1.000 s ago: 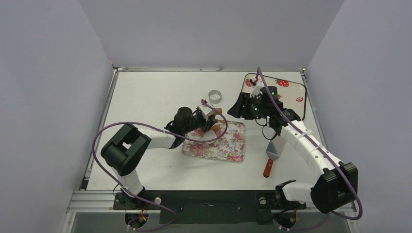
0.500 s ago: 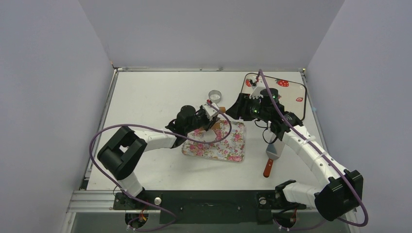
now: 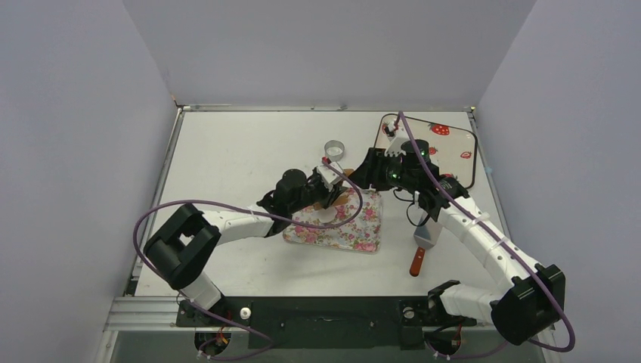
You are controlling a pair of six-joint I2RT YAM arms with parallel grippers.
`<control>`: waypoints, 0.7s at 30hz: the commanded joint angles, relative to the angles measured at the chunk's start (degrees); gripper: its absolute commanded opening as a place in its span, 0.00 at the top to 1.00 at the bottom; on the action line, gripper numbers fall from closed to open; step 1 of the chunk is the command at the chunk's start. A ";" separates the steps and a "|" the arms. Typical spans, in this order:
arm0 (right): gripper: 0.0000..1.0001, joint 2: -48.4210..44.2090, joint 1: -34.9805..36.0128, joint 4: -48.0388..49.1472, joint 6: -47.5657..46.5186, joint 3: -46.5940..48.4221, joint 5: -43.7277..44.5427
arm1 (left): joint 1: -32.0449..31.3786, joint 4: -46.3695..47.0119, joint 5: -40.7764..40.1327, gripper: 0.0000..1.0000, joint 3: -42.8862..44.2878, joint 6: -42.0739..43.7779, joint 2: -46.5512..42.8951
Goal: Roll out the dumpling wrappers from the dough
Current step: Flatten out the dough on the work surface.
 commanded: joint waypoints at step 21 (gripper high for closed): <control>0.51 -3.11 0.04 0.69 -0.19 -1.42 2.49 | 0.20 13.56 -3.62 1.00 -18.29 -8.13 8.81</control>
